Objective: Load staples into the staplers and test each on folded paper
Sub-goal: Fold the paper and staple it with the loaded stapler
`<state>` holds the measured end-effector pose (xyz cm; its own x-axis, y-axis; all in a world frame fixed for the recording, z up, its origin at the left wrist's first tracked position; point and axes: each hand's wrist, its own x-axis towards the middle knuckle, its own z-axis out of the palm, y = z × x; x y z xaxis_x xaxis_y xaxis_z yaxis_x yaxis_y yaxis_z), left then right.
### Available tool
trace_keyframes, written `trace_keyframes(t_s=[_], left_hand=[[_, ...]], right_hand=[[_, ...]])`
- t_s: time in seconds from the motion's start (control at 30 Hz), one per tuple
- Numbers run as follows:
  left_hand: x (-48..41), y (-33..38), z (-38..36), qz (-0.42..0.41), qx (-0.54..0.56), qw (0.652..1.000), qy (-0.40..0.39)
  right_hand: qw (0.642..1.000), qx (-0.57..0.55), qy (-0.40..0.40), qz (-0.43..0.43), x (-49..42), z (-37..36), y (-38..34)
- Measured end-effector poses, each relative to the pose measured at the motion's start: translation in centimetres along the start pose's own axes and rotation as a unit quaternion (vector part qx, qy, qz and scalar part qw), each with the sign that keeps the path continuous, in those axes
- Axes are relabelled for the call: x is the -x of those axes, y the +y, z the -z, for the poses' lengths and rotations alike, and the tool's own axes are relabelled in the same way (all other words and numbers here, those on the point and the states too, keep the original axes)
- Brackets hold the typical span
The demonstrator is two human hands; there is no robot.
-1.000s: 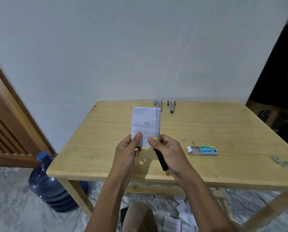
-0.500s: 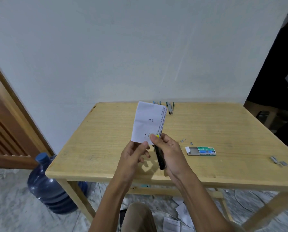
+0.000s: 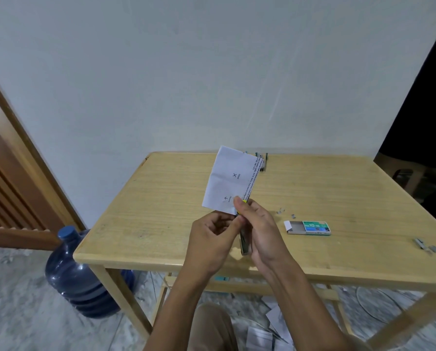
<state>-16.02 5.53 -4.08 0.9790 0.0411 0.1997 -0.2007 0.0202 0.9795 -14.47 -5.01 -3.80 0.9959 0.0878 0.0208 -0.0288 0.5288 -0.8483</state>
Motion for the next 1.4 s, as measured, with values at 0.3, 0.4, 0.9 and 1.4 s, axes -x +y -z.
trace_keyframes(t_s=[0.3, 0.4, 0.9, 1.4], left_hand=[[-0.4, -0.1, 0.4, 0.008, 0.000, 0.999, -0.031], [-0.9, 0.4, 1.1, 0.040, -0.039, 0.996, -0.069], [-1.9, 1.9, 2.1, -0.007, -0.002, 1.000, 0.023], [-1.0, 1.9, 1.1, -0.039, 0.016, 0.999, 0.007]], right_hand=[[1.000, 0.013, 0.018, 0.013, -0.3, -0.3, 0.1], [1.000, 0.009, 0.012, 0.005, -0.2, 0.1, -0.2], [0.994, 0.040, -0.068, -0.069, 1.1, 1.3, -0.2], [0.989, 0.097, -0.102, -0.035, 1.8, 0.4, -0.3]])
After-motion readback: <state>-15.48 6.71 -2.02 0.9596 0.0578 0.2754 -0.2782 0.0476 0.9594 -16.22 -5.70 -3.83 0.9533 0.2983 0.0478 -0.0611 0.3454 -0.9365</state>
